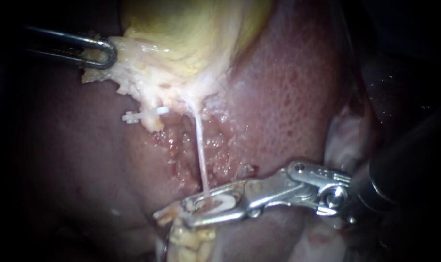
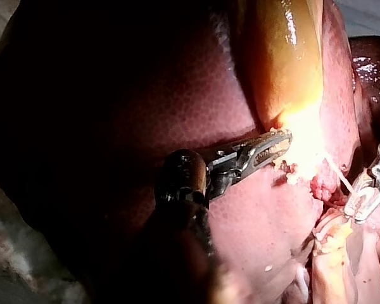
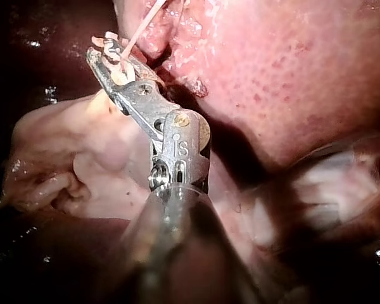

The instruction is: Clipping first clip right tube

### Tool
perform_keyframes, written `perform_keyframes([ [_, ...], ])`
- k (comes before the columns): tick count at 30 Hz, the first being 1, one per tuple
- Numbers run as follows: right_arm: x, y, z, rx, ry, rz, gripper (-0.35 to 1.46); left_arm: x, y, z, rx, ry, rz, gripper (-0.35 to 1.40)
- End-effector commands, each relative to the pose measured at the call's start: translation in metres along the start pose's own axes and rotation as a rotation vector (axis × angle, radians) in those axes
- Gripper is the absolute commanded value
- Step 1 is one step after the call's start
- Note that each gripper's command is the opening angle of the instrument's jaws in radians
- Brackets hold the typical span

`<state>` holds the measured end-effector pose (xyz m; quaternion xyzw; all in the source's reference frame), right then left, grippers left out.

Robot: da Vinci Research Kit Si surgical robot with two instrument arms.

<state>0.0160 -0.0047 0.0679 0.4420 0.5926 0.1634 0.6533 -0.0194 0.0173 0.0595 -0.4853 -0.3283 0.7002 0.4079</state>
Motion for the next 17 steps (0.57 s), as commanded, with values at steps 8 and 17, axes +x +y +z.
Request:
perform_keyframes([
  [8,-0.0002,0.0000,-0.0002,-0.001,-0.002,0.030,-0.35,0.0000,0.0000,0.0000,0.000,0.000,0.000,-0.35],
  [17,-0.0002,0.0000,-0.0001,-0.002,-0.002,0.030,-0.35,0.0000,-0.0001,0.0001,0.000,0.000,0.000,-0.35],
])
